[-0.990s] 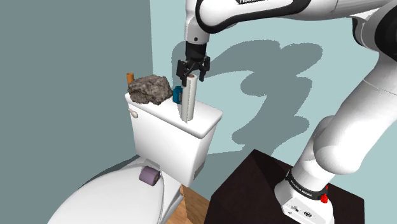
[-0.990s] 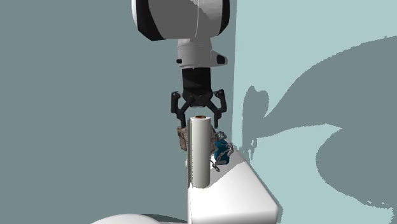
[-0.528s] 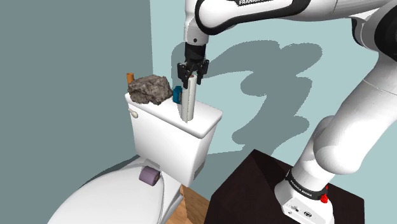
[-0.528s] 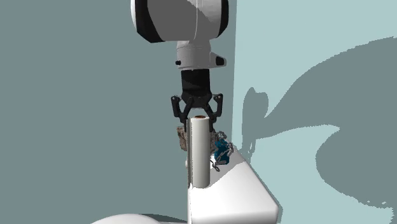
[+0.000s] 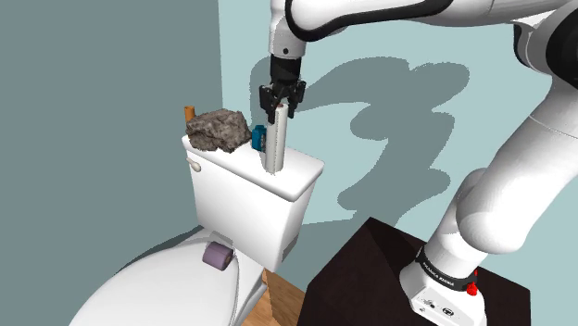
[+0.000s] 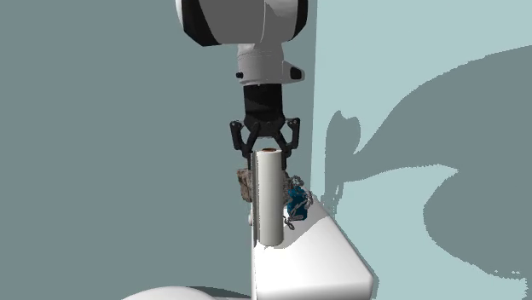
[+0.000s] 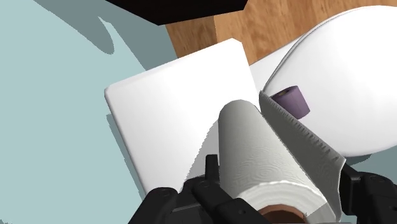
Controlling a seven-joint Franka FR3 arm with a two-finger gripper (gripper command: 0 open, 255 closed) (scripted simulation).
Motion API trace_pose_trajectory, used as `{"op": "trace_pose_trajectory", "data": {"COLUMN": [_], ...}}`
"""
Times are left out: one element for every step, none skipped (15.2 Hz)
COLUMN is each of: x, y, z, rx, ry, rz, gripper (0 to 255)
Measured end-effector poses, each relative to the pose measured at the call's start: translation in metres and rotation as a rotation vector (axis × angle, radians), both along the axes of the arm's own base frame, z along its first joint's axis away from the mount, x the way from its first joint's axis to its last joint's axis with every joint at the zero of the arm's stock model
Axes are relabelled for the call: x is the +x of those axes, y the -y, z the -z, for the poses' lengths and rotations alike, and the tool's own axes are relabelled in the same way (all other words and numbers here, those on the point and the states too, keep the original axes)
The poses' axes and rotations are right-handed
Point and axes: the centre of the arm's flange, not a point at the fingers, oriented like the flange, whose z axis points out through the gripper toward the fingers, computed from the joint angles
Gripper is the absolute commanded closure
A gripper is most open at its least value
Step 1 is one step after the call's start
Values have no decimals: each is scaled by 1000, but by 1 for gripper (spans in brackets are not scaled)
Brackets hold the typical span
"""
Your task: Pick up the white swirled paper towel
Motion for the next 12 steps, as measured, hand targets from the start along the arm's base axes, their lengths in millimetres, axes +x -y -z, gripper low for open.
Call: {"op": "trace_pose_trajectory", "data": {"x": [-1,0,0,-1,0,0,0,0,1,0,0,0], "y": [0,-1,0,-1,0,0,-2,0,0,-1,0,-1], "z": [-5,-11,-16,-21,-26,-31,-36,-41,-47,-51,-57,-60], "rx": [0,0,0,0,0,0,0,0,0,0,0,0], "ry": [0,0,0,0,0,0,0,0,0,0,0,0], "rz": [0,0,0,0,0,0,0,0,0,0,0,0], "gripper": [255,255,255,255,255,255,255,255,255,255,255,255]}}
